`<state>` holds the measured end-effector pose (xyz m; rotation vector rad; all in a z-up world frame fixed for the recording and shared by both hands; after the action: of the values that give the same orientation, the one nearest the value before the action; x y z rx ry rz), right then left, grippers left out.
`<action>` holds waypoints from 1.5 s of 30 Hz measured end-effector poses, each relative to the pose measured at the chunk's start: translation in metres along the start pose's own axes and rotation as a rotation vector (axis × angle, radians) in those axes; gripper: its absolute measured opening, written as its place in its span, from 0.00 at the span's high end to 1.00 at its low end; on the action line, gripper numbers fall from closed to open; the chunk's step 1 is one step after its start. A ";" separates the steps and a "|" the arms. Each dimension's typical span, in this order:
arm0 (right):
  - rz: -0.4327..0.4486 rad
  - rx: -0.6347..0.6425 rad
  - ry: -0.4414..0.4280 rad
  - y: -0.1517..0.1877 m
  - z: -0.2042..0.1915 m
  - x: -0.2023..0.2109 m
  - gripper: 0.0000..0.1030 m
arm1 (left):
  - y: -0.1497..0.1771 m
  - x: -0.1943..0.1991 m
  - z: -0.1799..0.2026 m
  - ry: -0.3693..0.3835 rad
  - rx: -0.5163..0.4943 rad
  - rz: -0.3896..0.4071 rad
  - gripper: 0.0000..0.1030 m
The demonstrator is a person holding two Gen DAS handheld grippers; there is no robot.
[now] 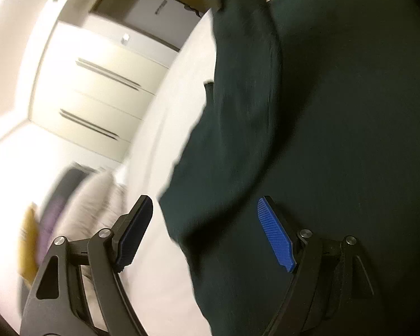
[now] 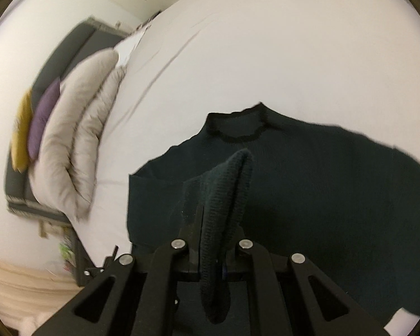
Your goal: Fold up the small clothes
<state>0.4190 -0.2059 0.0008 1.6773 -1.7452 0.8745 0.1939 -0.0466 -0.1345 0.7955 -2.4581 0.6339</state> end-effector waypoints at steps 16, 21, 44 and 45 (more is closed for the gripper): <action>0.045 -0.258 -0.138 0.026 0.104 -0.027 0.88 | 0.073 -0.061 -0.137 0.609 0.734 -0.131 0.41; 0.063 -0.182 -0.080 0.017 0.099 -0.019 0.88 | 0.016 -0.084 -0.154 0.670 0.782 -0.102 0.52; 0.196 -0.107 -0.048 0.020 0.121 -0.003 0.93 | -0.043 -0.131 -0.102 0.603 0.699 -0.117 0.65; 0.204 -0.109 -0.040 0.020 0.122 0.000 0.93 | -0.044 -0.128 -0.102 0.589 0.690 -0.112 0.65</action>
<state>0.4045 -0.3003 -0.0770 1.4755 -1.9806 0.8222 0.3437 0.0310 -0.1149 0.8221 -1.6424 1.4686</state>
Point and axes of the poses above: each gripper's, at about its wrist camera, not at the fingertips, and x roughly against the way its jaws point, z to its right, y to its underside, the point moved 3 cm from there along -x, roughly the way its jaws point, and after that the axes turned 12 degrees about -z, right-handed, at the moved point
